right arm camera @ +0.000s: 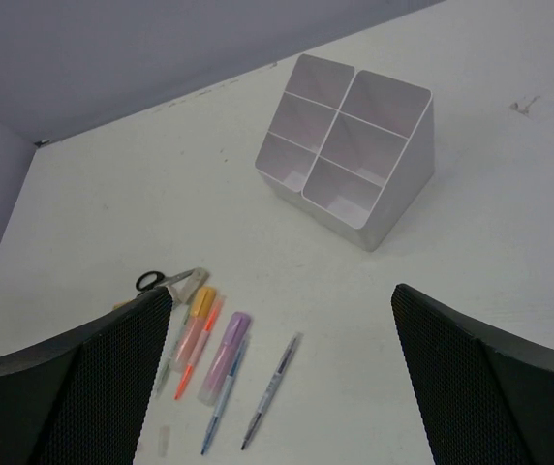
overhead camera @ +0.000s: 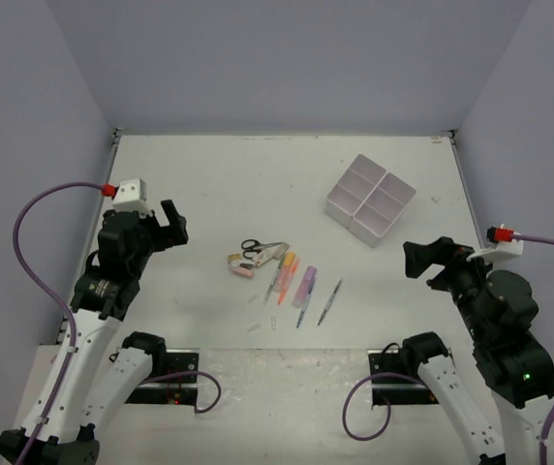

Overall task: Sort the stationery into containers
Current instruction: Pick up the pen from the center of the board.

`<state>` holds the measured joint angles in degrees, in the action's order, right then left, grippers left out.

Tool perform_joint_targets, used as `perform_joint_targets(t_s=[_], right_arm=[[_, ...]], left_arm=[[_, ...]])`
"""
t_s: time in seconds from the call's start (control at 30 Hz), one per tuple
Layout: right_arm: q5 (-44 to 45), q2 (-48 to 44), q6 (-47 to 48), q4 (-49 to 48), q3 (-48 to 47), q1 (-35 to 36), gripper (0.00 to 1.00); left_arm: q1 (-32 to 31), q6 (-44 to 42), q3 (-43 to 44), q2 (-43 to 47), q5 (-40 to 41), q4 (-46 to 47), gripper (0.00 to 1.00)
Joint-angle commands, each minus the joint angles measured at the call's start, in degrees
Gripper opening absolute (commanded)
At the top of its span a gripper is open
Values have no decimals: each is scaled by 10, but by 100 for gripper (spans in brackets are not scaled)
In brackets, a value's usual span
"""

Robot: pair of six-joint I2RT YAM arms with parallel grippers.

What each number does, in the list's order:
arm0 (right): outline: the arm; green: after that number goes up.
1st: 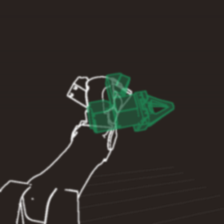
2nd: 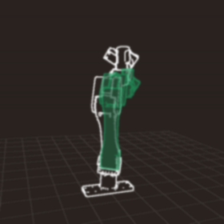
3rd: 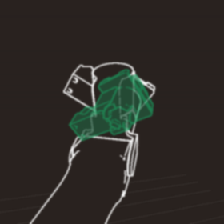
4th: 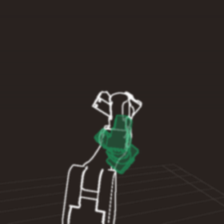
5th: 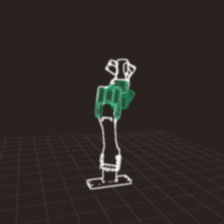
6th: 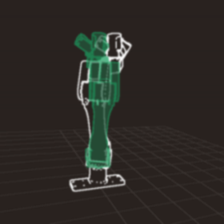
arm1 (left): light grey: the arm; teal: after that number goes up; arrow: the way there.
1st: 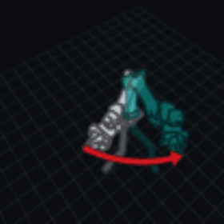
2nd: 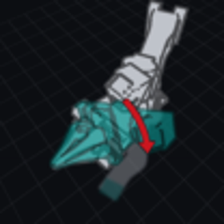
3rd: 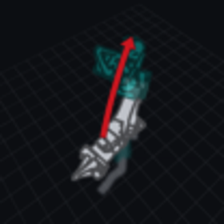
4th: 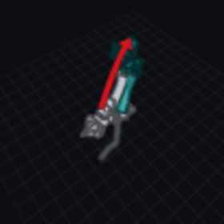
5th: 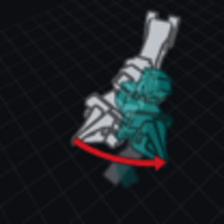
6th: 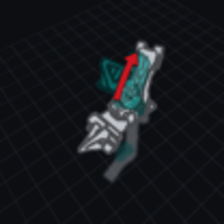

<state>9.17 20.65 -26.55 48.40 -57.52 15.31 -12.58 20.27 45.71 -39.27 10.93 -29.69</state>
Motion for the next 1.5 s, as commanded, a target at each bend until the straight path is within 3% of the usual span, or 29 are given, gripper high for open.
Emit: perform_joint_targets(t_s=[0.0,0.17,0.3,0.43,0.57,0.67,0.73,0.8,0.9,1.0,1.1,1.23,1.33,1.47], right_arm=[[7,7,-5,-21,1,-3,99],[-20,30,5,-31,15,-3,99],[-97,50,31,-77,54,-3,99],[-174,126,28,-93,48,-3,99],[-118,200,-32,-97,46,11,99],[-9,237,-25,-100,50,82,99],[33,317,1,-61,24,120,99],[81,402,41,9,-26,176,99],[118,497,118,41,-70,251,99],[48,532,240,38,-78,312,99],[-15,535,377,1,-75,323,99],[-181,502,543,-61,-19,343,99],[-229,500,644,-67,-3,345,99],[-207,532,700,-40,19,350,99]], left_arm=[[-3,0,-1,-1,10,5,100],[-3,1,-1,-2,13,3,100],[-3,2,0,-5,13,4,100],[-3,3,2,-13,12,2,100],[-4,8,2,-4,30,-3,100],[-6,11,0,5,32,-4,100],[-10,12,-1,6,31,-3,100],[-11,11,-1,4,24,-2,100],[-12,9,0,-1,18,-1,100],[-13,10,-2,4,22,-1,100],[-22,10,-2,6,25,-1,100],[-27,10,0,8,25,-1,100],[-26,10,-1,16,27,-1,100],[-26,9,-1,23,23,1,100]])
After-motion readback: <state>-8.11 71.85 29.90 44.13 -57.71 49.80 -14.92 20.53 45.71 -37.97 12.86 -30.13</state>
